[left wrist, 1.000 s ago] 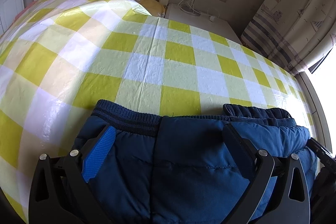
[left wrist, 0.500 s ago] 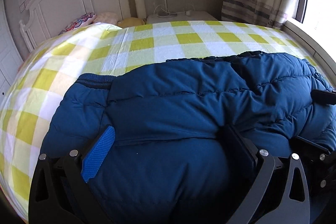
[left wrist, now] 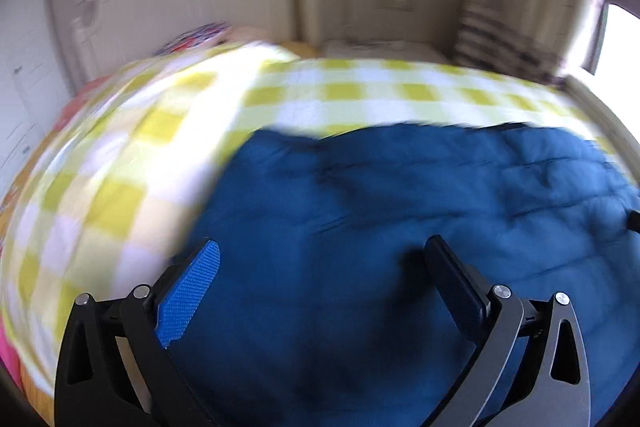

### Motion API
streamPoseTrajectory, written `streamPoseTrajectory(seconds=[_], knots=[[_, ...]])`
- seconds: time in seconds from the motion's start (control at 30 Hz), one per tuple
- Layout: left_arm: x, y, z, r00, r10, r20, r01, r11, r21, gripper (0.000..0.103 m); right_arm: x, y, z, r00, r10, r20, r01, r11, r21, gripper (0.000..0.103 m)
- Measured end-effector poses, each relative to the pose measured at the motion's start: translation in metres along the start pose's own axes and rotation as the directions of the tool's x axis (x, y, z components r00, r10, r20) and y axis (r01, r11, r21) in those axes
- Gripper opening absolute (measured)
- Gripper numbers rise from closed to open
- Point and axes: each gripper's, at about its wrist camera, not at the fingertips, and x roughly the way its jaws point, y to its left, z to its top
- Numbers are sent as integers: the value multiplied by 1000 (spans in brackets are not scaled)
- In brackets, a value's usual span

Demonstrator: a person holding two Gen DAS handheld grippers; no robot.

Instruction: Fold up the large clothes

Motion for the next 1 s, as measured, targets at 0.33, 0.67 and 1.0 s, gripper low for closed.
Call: streamPoseTrajectory(seconds=[0.33,0.67,1.0], knots=[[-5,27,-6,998,-60,7,61,991,-121,99,3,-13,-11,999,41,12,-42,996,76,100],[-52,-31,-51,996,-79,42,75,992,102,99,-31,111,-49,987,154,43,-139,959,-248,101],[-57,-10,-68,998,-28,64,23,997,74,99,-50,76,-64,993,98,69,-82,976,-201,100]])
